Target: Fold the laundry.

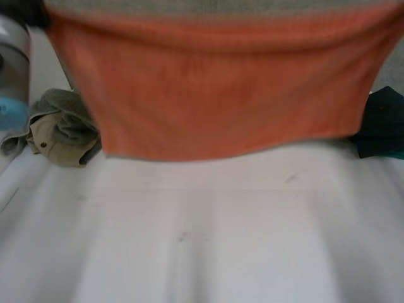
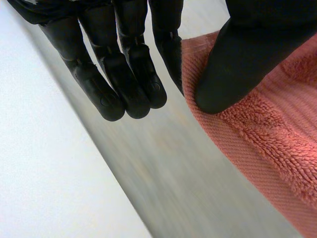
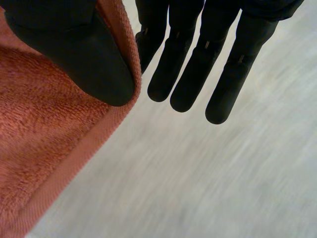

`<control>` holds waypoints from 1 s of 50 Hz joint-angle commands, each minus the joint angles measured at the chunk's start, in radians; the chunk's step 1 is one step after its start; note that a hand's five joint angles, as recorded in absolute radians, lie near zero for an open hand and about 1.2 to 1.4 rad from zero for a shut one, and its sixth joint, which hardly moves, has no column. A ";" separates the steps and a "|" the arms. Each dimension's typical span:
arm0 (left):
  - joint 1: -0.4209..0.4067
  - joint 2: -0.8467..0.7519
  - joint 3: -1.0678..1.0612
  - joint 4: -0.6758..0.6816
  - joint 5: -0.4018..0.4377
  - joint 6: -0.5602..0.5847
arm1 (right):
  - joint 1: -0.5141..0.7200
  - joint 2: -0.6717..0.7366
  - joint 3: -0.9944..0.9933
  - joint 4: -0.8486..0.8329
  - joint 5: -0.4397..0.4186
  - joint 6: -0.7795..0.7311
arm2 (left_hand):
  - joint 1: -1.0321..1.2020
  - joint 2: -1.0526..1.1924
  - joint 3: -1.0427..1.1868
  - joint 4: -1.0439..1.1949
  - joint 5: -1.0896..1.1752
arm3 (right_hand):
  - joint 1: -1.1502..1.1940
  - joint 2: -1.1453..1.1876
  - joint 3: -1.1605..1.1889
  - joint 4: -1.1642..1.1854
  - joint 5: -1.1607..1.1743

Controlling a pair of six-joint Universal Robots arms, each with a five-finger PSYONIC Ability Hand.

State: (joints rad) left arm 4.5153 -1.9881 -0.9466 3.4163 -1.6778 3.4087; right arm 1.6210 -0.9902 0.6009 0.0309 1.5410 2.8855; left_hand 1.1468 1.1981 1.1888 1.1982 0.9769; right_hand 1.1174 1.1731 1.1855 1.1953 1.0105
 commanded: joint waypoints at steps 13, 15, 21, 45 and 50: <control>0.074 0.029 -0.346 0.262 0.042 -0.157 | -0.033 -0.018 0.227 0.019 -0.116 0.103 | 0.249 0.198 0.207 0.198 0.245 | 0.279 0.223 0.211 0.201 0.211; 0.068 0.023 -0.435 0.279 0.087 -0.157 | -0.036 0.010 0.260 0.093 -0.156 0.097 | 0.249 0.198 0.207 0.198 0.245 | 0.279 0.223 0.211 0.201 0.211; 0.067 0.003 -0.638 0.307 0.167 -0.140 | -0.053 0.059 0.350 0.190 -0.214 0.029 | 0.249 0.198 0.207 0.198 0.245 | 0.279 0.223 0.211 0.201 0.211; 0.393 0.503 -1.077 -0.744 0.477 0.392 | -0.320 -0.151 0.671 0.914 -0.309 -0.861 | 0.249 0.198 0.207 0.198 0.245 | 0.279 0.223 0.211 0.201 0.211; 0.424 0.508 -1.055 -0.684 0.524 0.468 | -0.290 -0.139 0.662 0.836 -0.318 -0.773 | 0.249 0.198 0.207 0.198 0.245 | 0.279 0.223 0.211 0.201 0.211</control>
State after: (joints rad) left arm 4.8968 -1.4952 -2.0149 2.7001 -1.2121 3.7671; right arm 1.3058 -1.1404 1.2651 0.9262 1.2396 2.0587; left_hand 1.1468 1.1986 1.1888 1.1983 0.9769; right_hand 1.1174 1.1731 1.1856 1.1955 1.0159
